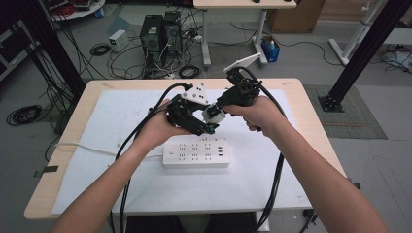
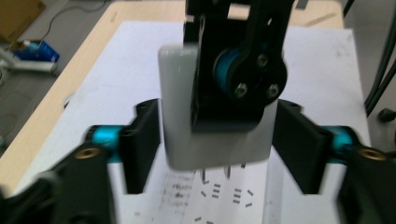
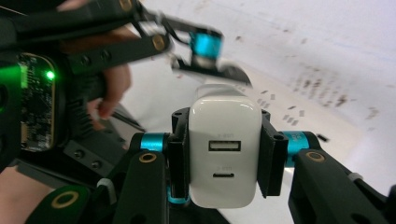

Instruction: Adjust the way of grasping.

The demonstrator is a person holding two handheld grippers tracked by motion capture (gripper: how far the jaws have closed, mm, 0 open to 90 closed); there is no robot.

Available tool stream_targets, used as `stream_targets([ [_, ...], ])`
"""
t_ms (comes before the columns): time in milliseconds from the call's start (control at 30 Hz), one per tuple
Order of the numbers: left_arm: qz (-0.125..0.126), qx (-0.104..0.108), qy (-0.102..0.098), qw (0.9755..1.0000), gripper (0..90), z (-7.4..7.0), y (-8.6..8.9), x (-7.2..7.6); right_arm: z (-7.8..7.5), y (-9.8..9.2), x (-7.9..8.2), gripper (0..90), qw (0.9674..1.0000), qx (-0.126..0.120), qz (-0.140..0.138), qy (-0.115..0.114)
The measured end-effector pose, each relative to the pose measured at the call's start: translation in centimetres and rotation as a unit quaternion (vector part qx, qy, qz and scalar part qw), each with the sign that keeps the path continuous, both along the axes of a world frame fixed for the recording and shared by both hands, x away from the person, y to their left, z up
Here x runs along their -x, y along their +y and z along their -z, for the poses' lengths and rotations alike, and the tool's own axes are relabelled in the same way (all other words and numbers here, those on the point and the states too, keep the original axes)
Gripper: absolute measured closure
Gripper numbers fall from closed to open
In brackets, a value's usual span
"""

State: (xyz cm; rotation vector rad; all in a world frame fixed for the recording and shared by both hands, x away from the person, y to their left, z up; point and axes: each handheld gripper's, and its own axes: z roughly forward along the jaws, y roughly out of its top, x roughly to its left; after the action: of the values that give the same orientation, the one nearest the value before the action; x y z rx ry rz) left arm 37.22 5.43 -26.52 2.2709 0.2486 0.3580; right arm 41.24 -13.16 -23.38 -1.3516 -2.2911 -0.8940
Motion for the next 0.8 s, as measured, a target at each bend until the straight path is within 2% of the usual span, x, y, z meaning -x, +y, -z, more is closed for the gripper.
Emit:
stream_targets([
  [33, -0.004, -0.014, -0.003, 0.9999, 30.5, 0.1, 0.1, 0.0, -0.1, -0.1, 0.0, 62.4, 1.0000, 0.005, -0.003, -0.004],
  [167, -0.017, -0.047, 0.014, 0.9986, 24.2, 0.3, 0.9, -0.1, -1.1, -0.7, 0.0, 62.4, 0.9985, 0.029, -0.017, -0.043],
  [200, -0.021, -0.052, 0.017, 0.9983, 24.2, 0.4, 1.3, -0.1, -1.4, -0.9, 0.0, 62.4, 0.9979, 0.037, -0.013, -0.052],
  [267, -0.038, -0.065, 0.034, 0.9966, 21.4, 0.4, 2.1, -0.2, -1.9, -1.3, 0.0, 62.4, 0.9959, 0.054, -0.022, -0.068],
  [300, -0.041, -0.078, 0.040, 0.9953, 20.9, 0.3, 2.6, -0.3, -2.3, -1.4, 0.1, 62.4, 0.9941, 0.070, -0.022, -0.080],
  [333, -0.050, -0.092, 0.052, 0.9931, 20.9, 0.3, 3.1, -0.4, -2.5, -1.5, 0.1, 62.4, 0.9927, 0.083, -0.027, -0.082],
  [367, -0.064, -0.107, 0.060, 0.9904, 20.9, 0.3, 3.6, -0.6, -2.6, -1.7, 0.1, 62.4, 0.9898, 0.102, -0.031, -0.095],
  [400, -0.080, -0.122, 0.063, 0.9873, 20.9, 0.3, 4.2, -0.6, -2.8, -1.8, 0.2, 62.4, 0.9854, 0.126, -0.034, -0.109],
  [433, -0.093, -0.135, 0.072, 0.9838, 20.9, 0.4, 4.7, -0.8, -2.9, -1.9, 0.1, 62.4, 0.9829, 0.141, -0.040, -0.111],
  [467, -0.105, -0.148, 0.088, 0.9796, 20.9, 0.6, 5.1, -1.0, -2.9, -2.1, 0.1, 62.4, 0.9816, 0.149, -0.039, -0.113],
  [500, -0.109, -0.171, 0.096, 0.9745, 20.9, 0.6, 5.7, -1.2, -3.0, -2.2, 0.2, 62.4, 0.9783, 0.162, -0.041, -0.122],
  [567, -0.129, -0.203, 0.105, 0.9649, 19.7, 0.8, 6.6, -1.4, -3.1, -2.5, 0.2, 62.4, 0.9736, 0.183, -0.046, -0.129],
  [633, -0.150, -0.226, 0.122, 0.9547, 19.7, 0.9, 7.5, -1.7, -3.1, -2.5, 0.3, 62.3, 0.9641, 0.218, -0.050, -0.144],
  [667, -0.160, -0.233, 0.126, 0.9510, 19.7, 0.9, 7.8, -1.7, -3.0, -2.6, 0.4, 62.3, 0.9595, 0.234, -0.053, -0.147],
  [733, -0.169, -0.234, 0.138, 0.9473, 19.7, 0.9, 8.6, -1.9, -3.0, -2.7, 0.5, 62.3, 0.9570, 0.243, -0.056, -0.148],
  [800, -0.177, -0.232, 0.147, 0.9451, 19.7, 0.8, 9.2, -1.9, -3.1, -2.9, 0.7, 62.3, 0.9561, 0.245, -0.060, -0.149],
])
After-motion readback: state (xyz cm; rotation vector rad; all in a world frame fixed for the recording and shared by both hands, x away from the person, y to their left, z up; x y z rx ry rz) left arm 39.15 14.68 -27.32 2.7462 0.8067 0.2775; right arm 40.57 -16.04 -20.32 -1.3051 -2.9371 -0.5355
